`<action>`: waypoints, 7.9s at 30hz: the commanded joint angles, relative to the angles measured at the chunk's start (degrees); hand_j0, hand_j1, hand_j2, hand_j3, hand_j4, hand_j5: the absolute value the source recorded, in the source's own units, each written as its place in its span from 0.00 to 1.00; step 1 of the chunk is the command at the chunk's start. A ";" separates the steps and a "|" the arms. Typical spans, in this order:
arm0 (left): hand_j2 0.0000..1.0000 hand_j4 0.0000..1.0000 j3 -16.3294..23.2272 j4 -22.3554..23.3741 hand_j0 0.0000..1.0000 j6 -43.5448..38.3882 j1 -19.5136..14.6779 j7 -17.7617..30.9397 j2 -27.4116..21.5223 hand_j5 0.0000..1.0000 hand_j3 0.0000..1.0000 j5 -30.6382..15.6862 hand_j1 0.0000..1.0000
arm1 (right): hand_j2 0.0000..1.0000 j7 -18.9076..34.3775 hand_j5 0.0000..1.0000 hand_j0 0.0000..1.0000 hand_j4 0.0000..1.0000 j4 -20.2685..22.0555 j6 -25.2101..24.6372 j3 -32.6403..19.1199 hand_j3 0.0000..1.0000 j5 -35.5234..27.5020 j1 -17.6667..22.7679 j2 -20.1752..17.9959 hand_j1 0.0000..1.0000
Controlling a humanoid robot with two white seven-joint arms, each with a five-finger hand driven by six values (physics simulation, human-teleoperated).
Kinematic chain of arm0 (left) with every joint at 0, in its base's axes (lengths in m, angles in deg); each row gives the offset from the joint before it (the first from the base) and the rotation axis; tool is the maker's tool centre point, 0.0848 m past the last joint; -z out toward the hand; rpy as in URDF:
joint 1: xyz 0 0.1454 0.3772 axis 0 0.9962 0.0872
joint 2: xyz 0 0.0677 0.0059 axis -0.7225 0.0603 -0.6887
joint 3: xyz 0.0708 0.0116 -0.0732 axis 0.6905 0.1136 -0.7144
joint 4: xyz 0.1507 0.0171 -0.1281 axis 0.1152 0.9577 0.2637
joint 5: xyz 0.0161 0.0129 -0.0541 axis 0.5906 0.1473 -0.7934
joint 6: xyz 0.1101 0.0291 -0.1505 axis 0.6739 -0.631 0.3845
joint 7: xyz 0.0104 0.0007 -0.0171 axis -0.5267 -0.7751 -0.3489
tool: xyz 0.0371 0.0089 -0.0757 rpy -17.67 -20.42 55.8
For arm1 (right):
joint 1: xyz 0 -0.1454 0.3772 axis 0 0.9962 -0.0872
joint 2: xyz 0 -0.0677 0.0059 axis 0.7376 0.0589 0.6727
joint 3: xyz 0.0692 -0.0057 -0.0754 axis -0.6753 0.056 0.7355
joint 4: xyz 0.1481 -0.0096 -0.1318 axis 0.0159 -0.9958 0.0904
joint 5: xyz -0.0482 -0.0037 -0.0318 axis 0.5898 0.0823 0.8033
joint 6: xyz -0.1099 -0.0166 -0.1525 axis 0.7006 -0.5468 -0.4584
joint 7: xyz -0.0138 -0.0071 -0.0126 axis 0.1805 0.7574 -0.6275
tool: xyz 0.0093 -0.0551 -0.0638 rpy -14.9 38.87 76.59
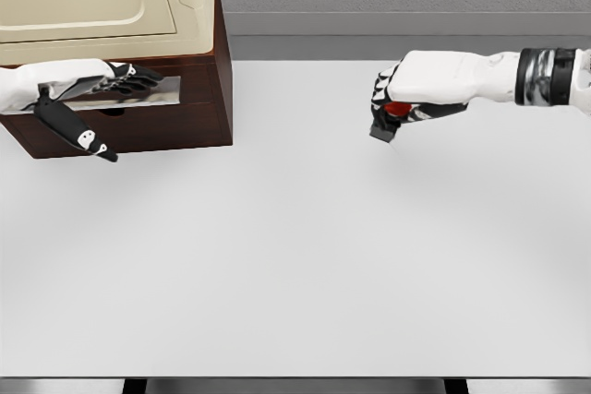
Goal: Open the cabinet drawer with left arm, and place a switch into the drawer with right arm
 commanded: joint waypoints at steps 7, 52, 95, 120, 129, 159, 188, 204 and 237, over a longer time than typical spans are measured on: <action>1.00 1.00 -0.14 -0.01 1.00 0.03 0.97 -0.01 0.11 1.00 1.00 -0.11 1.00 | 0.37 -0.01 0.37 0.37 0.37 1.38 -0.12 4.14 0.37 -0.42 -3.43 2.63 0.37; 1.00 1.00 0.38 -3.00 1.00 0.03 6.77 -0.01 -11.49 1.00 1.00 -12.41 1.00 | 0.37 -0.01 0.37 0.37 0.37 -1.70 -0.12 10.99 0.37 -1.83 -16.44 15.81 0.37; 1.00 1.00 0.03 -3.00 1.00 -0.06 6.86 -0.01 -12.37 1.00 1.00 -19.36 1.00 | 0.37 -0.01 0.37 0.37 0.37 -14.18 -7.17 14.68 0.37 -1.92 -25.58 32.60 0.37; 1.00 1.00 -0.14 -3.00 1.00 0.38 7.12 -0.01 -10.87 1.00 1.00 -19.36 1.00 | 0.37 -0.01 0.37 0.37 0.37 -15.06 -8.67 16.00 0.37 -1.83 -26.45 33.83 0.37; 1.00 1.00 -0.14 -3.00 1.00 0.38 7.12 -0.01 -10.96 1.00 1.00 -19.53 1.00 | 0.37 -0.01 0.37 0.37 0.37 -14.97 -8.76 16.00 0.37 -1.83 -27.25 34.71 0.37; 1.00 1.00 0.03 -3.00 1.00 0.03 8.09 -0.01 -14.13 1.00 1.00 -26.47 1.00 | 0.38 -0.01 0.38 0.38 0.38 -14.88 -2.52 16.09 0.38 -1.04 -27.07 34.62 0.38; 1.00 1.00 -0.06 -3.00 1.00 -5.07 9.14 -0.01 -16.76 1.00 1.00 -33.86 1.00 | 0.38 -0.01 0.38 0.38 0.38 -27.54 -2.60 16.35 0.38 0.54 -27.16 42.97 0.38; 1.00 1.00 -0.93 -3.00 1.00 -4.80 8.88 -0.01 -16.06 1.00 1.00 -33.86 1.00 | 1.00 -0.01 1.00 1.00 1.00 -12.16 -0.12 15.12 1.00 -6.31 -23.56 25.40 1.00; 1.00 1.00 -3.04 -3.08 1.00 -4.54 1.23 -0.01 -4.55 1.00 1.00 -42.82 1.00 | 1.00 -1.61 1.00 1.00 1.00 -25.08 -0.12 0.80 1.00 -7.01 1.14 2.98 1.00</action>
